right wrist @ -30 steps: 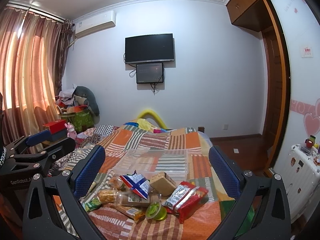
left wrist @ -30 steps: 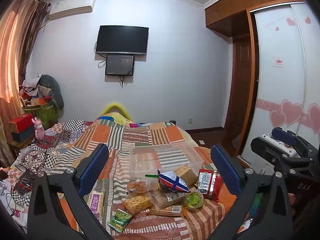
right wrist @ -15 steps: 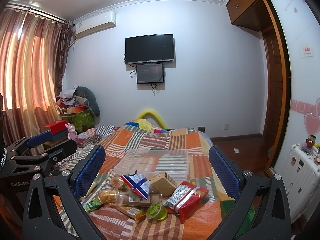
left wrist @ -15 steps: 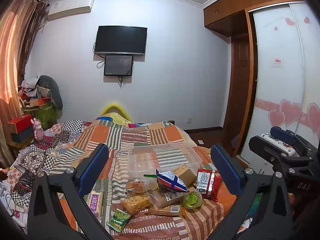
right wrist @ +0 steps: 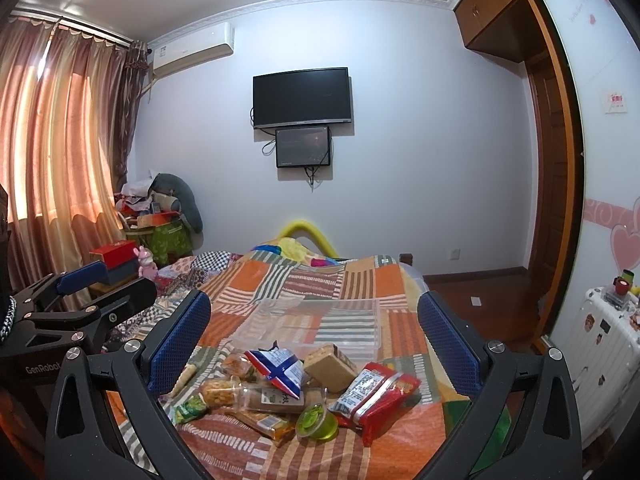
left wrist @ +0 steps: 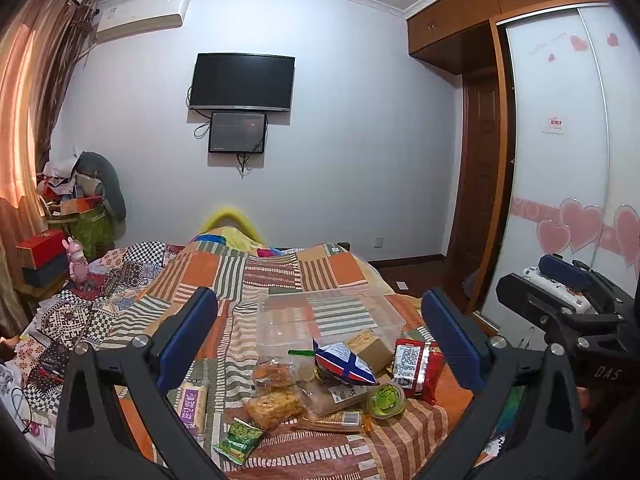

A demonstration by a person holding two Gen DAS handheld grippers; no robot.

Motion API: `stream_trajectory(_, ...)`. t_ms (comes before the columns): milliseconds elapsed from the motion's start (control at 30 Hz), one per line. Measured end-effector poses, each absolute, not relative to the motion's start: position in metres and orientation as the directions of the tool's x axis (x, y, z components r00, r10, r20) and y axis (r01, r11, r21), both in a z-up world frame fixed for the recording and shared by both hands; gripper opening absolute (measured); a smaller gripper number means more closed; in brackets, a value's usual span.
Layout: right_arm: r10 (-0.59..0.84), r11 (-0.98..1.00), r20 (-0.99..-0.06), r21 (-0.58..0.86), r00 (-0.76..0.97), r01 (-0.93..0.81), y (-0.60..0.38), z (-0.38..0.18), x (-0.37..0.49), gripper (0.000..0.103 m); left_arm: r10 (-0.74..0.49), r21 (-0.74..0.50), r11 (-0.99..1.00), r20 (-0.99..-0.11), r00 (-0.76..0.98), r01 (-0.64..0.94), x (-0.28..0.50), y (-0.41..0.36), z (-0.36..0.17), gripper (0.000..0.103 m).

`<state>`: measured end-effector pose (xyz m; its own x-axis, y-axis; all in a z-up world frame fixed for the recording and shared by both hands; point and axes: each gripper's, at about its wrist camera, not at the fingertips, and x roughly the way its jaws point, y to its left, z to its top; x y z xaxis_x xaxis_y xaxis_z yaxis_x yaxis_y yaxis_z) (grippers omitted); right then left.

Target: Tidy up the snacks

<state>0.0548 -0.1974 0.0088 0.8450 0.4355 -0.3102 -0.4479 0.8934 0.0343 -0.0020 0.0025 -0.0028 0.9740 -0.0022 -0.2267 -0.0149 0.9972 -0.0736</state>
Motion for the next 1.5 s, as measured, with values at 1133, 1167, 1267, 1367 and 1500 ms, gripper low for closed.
stream_trajectory(1133,0.336,0.917,-0.664,0.068,0.668,-0.394,-0.218,-0.081,0.101,0.075,-0.002,-0.087,0.993,-0.667,0.745,-0.075,0.071,0.084,-0.143,0.078)
stream_trajectory(1167,0.336,0.916,-0.675,0.071,0.657,-0.396,-0.216,-0.084,0.102,0.074,-0.006,-0.084,0.994,-0.684,0.729,-0.07,0.073,0.086,-0.152,0.078)
stream_trajectory(1267,0.341,0.91,-0.715,0.088,0.61,-0.406,-0.211,-0.097,0.105,0.07,-0.01,-0.078,0.995,-0.721,0.693,-0.067,0.078,0.089,-0.175,0.078)
stream_trajectory(1367,0.353,0.902,-0.755,0.117,0.553,-0.417,-0.203,-0.11,0.11,0.06,-0.017,-0.091,0.993,-0.75,0.661,-0.077,0.084,0.095,-0.194,0.078)
stream_trajectory(1500,0.371,0.892,-0.786,0.153,0.495,-0.425,-0.194,-0.124,0.117,0.051,-0.029,-0.108,0.991,-0.771,0.636,-0.085,0.09,0.104,-0.213,0.072)
